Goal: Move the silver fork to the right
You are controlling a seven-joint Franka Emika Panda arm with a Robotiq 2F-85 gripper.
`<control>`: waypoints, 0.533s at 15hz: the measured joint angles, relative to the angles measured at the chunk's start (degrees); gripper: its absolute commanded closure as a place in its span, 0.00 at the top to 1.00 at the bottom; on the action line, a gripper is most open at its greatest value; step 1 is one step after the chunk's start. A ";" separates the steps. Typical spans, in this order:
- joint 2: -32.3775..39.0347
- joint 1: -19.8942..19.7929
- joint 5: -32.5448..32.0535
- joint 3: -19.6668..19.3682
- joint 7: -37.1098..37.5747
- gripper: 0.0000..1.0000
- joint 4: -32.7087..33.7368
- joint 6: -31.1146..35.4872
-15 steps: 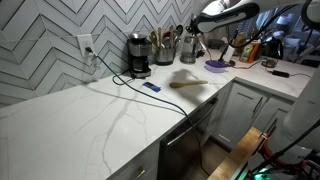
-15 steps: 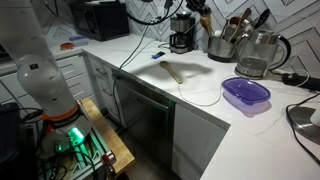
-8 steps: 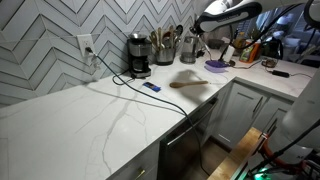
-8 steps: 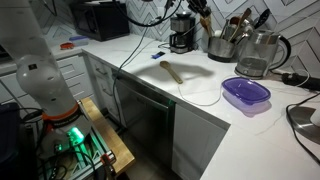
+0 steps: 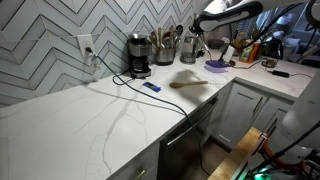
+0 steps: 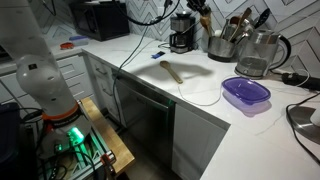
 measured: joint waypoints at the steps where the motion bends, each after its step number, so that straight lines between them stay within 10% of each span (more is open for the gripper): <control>1: 0.08 -0.03 0.26 0.01 -0.07 0.07 0.06 0.00; 8: 7.52 -2.99 7.99 -2.11 -7.67 0.07 2.33 -3.41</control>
